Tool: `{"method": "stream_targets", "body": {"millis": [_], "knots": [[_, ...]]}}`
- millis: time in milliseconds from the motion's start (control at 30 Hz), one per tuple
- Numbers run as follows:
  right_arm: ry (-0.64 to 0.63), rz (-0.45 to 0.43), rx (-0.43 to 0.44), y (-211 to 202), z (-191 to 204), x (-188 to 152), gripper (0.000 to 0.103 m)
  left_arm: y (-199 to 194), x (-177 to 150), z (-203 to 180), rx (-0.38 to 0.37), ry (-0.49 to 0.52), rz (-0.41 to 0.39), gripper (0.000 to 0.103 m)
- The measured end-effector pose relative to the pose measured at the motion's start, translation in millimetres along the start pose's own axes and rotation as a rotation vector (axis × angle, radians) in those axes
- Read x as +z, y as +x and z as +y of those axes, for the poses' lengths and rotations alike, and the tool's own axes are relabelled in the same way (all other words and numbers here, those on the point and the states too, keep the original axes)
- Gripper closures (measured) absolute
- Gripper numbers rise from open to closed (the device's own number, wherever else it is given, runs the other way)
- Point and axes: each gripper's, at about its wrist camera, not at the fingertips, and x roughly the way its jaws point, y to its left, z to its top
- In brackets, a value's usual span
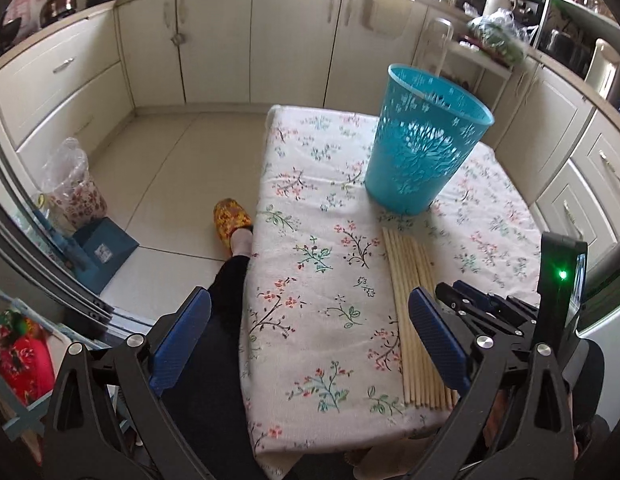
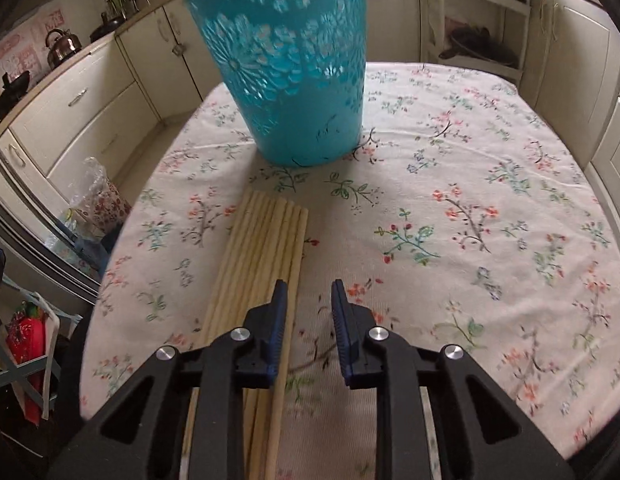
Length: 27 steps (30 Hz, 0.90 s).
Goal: Organize utensils
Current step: 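Lower both tools to the bundle of wooden sticks beside the teal basket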
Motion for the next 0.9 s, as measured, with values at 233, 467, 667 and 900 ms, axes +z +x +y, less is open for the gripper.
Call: {"method": "stream_targets", "body": {"millis": [233,467,667,900], "knots": [[-0.108,-0.02,-0.065,-1,-13,16,0.087,46,10,-15,-0.008,0.021,0.061,0.008],[-0.061,0.002,0.02,2,-41,22,0.096,102,17,-39,0.022,0.078,0.128,0.01],[0.004,-0.028,0.093,10,-46,13,0.096,131,22,-53,0.059,0.102,0.158,0.014],[0.05,-0.022,0.162,15,-37,-1,0.096,145,25,-61,0.098,0.122,0.17,0.014]]}}
